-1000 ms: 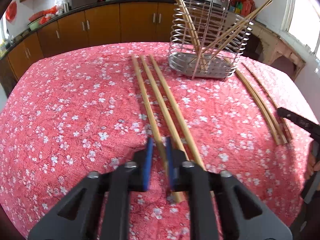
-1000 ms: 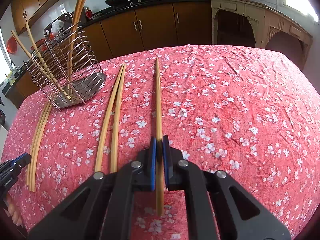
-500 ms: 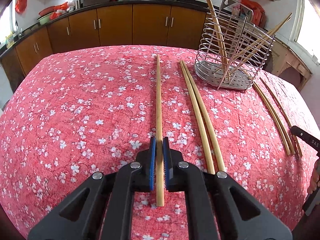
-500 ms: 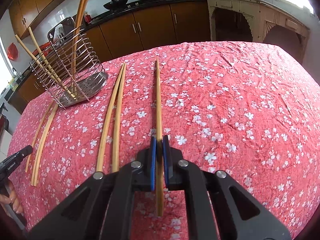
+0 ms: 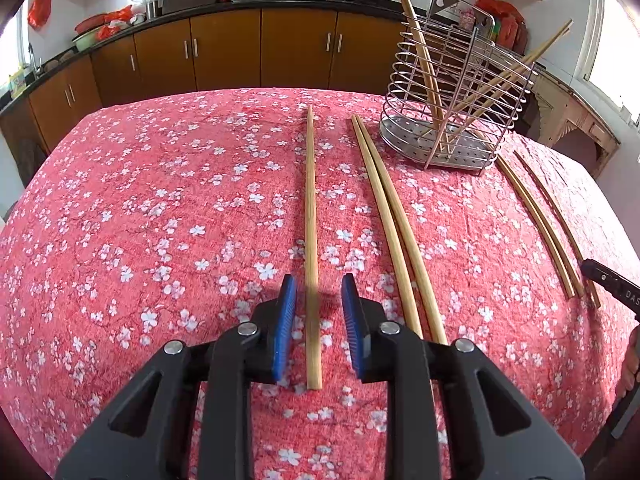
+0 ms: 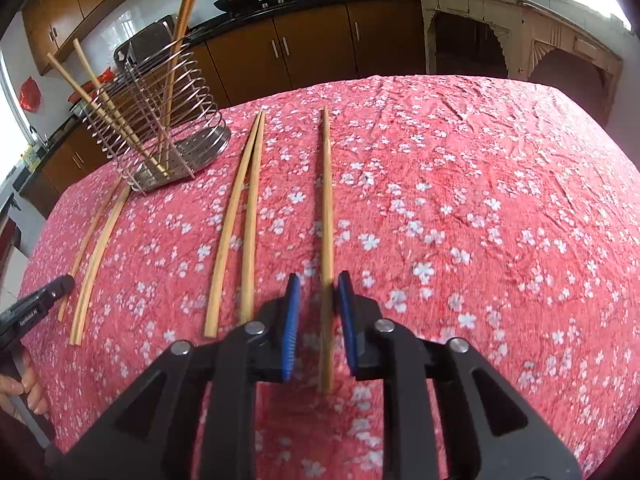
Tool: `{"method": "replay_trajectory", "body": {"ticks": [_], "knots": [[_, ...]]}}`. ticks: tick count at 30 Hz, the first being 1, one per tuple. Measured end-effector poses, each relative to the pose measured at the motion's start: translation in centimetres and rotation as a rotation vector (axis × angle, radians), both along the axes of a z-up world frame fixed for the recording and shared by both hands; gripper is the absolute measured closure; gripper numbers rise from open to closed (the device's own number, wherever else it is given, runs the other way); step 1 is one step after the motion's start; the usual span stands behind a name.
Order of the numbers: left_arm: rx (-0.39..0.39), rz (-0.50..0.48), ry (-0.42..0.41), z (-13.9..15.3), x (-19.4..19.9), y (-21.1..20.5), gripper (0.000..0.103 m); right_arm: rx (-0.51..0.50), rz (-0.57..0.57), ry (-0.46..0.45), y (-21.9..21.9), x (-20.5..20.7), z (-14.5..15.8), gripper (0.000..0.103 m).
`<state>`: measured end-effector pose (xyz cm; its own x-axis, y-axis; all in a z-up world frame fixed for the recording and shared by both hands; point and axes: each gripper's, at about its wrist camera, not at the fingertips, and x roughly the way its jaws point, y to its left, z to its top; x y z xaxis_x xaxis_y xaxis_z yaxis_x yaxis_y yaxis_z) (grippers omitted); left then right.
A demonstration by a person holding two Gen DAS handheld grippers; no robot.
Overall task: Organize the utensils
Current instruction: 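Lift both held chopsticks upright and carry them toward the wire holder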
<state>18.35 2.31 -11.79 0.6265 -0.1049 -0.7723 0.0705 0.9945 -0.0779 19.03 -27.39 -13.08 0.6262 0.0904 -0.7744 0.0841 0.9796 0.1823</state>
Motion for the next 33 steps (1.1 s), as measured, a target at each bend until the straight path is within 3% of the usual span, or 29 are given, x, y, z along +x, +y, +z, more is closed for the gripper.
{"method": "replay_trajectory", "body": {"ticks": [3,5,7,11,15,27,33], "knots": [[0.002,0.003,0.001,0.0,-0.8,0.0,0.079,-0.049,0.004,-0.009,0.7,-1.1,0.0,0.081],[0.008,0.013,0.003,0.2,-0.6,-0.3,0.089,-0.068,-0.003,-0.022,0.9,-1.7,-0.1,0.083],[0.010,0.025,0.006,0.2,-0.8,-0.2,0.096,-0.085,-0.021,-0.025,0.7,-1.9,-0.2,0.093],[0.001,0.025,0.007,0.3,-0.7,0.0,0.096,-0.025,-0.030,-0.025,-0.5,-1.8,-0.1,0.095],[0.003,0.013,-0.011,0.8,-0.9,0.1,0.096,-0.036,-0.033,-0.052,-0.8,-2.2,0.6,0.095],[-0.086,0.019,-0.293,10.2,-4.3,3.5,0.096,-0.081,-0.056,-0.324,-2.3,-5.5,10.3,0.096],[-0.131,0.054,-0.422,14.8,-4.2,4.2,0.096,-0.069,-0.074,-0.458,-3.1,-5.9,14.7,0.096]]}}
